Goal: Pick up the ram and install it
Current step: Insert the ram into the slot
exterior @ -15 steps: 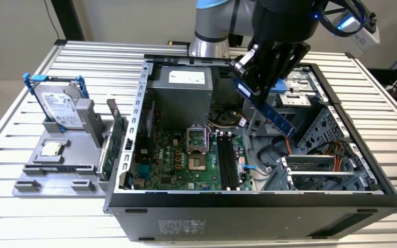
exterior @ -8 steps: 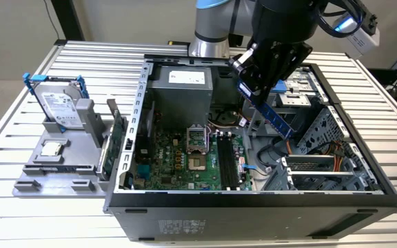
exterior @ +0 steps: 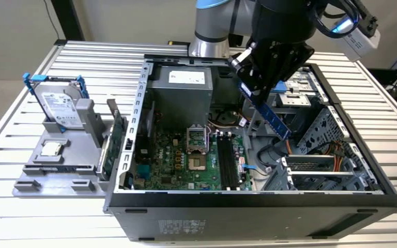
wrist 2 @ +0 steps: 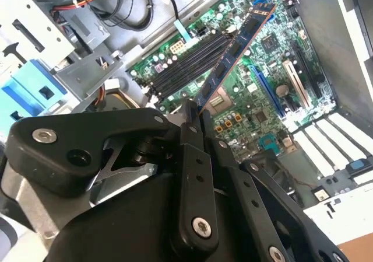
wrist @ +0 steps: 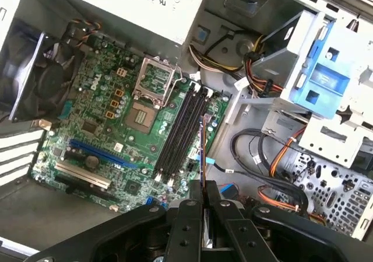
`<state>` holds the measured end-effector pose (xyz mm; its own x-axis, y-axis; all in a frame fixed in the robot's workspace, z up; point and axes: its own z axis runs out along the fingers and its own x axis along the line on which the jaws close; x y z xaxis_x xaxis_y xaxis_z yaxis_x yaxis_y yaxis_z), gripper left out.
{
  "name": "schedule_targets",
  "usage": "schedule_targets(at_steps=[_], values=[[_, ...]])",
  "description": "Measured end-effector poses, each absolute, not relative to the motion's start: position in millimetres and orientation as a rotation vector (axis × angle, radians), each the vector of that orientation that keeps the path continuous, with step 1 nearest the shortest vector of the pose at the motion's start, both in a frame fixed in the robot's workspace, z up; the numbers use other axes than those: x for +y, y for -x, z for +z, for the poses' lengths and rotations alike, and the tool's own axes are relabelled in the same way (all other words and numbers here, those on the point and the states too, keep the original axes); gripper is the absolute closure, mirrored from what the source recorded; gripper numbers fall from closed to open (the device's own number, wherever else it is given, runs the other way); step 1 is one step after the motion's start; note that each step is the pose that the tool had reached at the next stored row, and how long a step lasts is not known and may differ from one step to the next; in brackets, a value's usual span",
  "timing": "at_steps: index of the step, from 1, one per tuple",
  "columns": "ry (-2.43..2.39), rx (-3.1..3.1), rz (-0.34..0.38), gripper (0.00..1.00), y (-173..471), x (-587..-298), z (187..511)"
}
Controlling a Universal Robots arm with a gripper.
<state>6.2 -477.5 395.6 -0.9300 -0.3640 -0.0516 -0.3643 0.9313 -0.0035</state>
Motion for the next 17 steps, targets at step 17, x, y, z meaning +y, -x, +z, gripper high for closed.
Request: schedule_targets(at_steps=[17], values=[[0.363, 3.069, 0.004, 1.00, -6.2, -477.6, 395.5]])
